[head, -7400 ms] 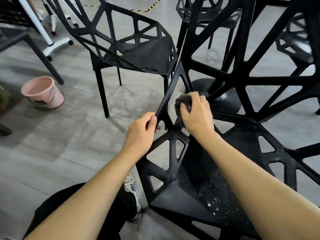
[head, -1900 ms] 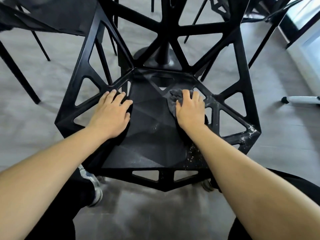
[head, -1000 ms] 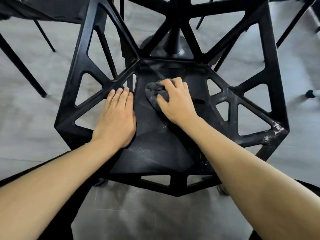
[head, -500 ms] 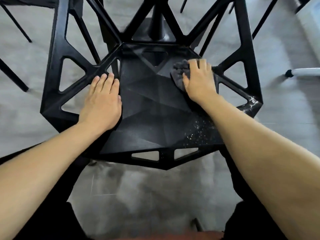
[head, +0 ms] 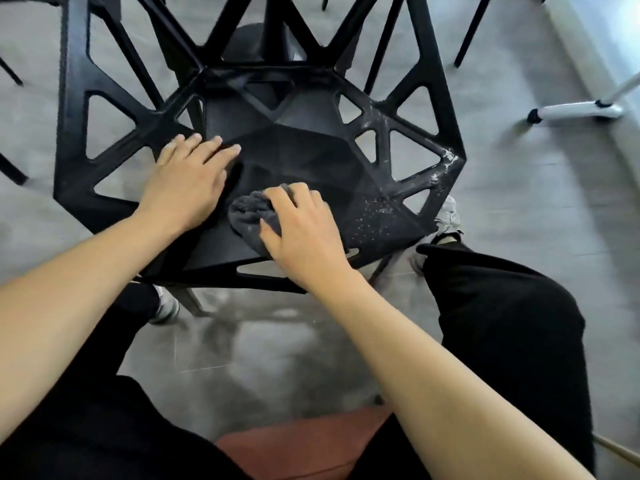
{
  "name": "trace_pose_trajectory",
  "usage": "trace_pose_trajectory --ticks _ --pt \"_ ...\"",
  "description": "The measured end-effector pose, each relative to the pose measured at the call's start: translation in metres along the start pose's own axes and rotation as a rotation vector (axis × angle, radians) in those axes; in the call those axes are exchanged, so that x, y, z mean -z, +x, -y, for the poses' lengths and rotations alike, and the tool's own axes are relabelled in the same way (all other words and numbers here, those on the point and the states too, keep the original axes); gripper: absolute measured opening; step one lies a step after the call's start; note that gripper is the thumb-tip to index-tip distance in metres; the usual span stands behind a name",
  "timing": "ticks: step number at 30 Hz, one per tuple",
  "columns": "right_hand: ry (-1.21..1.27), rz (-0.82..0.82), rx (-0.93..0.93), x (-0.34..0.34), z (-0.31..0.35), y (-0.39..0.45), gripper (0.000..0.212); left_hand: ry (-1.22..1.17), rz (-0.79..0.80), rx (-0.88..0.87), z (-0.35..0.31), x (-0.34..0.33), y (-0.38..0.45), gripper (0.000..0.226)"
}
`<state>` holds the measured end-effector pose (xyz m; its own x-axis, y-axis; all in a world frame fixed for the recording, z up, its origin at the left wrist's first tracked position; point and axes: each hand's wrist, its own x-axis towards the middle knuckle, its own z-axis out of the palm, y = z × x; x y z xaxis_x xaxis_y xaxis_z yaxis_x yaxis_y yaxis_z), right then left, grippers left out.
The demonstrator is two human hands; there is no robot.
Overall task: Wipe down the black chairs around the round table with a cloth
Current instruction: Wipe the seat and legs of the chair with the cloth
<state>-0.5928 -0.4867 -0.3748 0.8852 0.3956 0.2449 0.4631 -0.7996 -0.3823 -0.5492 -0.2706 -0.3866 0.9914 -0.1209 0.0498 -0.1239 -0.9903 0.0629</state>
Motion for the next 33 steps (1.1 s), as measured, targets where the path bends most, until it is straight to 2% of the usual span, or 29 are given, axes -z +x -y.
trace_pose_trajectory --ticks 4,7,11,15,17,21,25,27,30,33 --pt "-0.174 -0.132 -0.273 0.039 -0.088 -0.003 0.040 -0.040 0.092 -0.035 -0.011 -0.002 -0.018 0.048" --pt "-0.142 -0.131 -0.270 0.052 -0.119 -0.010 0.041 -0.058 0.070 0.038 -0.022 -0.003 -0.028 0.050" --pt "0.047 -0.242 -0.273 0.034 -0.082 -0.020 0.037 -0.130 0.013 0.137 -0.052 -0.006 -0.031 0.045" --pt "0.183 -0.246 -0.154 0.002 -0.008 -0.049 0.041 -0.257 -0.009 0.192 -0.073 -0.009 -0.033 0.042" --pt "0.195 -0.226 -0.103 -0.008 0.009 -0.054 0.042 -0.276 -0.014 0.192 -0.070 -0.010 -0.035 0.043" --pt "0.069 -0.206 -0.006 0.002 -0.025 -0.051 0.041 -0.293 -0.005 0.181 -0.066 -0.010 -0.039 0.045" --pt "-0.008 -0.328 -0.295 0.035 -0.099 -0.045 0.045 -0.333 -0.017 0.201 -0.071 -0.006 -0.042 0.046" --pt "0.025 -0.350 -0.349 0.043 -0.118 -0.043 0.044 -0.348 -0.025 0.203 -0.073 -0.006 -0.041 0.047" --pt "0.102 -0.435 -0.367 0.031 -0.100 -0.051 0.042 -0.369 -0.010 0.205 -0.072 -0.008 -0.041 0.046" --pt "0.170 -0.432 -0.247 0.002 -0.050 -0.066 0.041 -0.389 -0.006 0.201 -0.069 -0.009 -0.042 0.047"
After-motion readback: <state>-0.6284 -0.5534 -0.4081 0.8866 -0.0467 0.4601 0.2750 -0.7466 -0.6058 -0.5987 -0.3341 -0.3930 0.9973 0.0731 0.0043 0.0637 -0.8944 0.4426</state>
